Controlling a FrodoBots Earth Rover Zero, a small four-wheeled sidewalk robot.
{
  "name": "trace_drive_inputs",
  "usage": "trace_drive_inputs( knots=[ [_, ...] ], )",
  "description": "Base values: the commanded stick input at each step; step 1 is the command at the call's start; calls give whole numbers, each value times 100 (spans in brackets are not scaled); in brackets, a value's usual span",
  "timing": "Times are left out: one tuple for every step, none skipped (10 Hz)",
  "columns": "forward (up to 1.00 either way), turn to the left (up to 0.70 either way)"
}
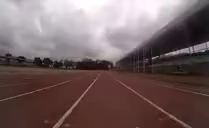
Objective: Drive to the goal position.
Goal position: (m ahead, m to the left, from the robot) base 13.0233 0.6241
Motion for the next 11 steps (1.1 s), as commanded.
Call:
trace_drive_inputs(
  knots=[
    [70,0],
    [70,0],
    [70,0],
    [70,0],
    [70,0],
    [70,0],
    [70,0],
    [70,0],
    [70,0],
    [70,0],
    [70,0]
  ],
)
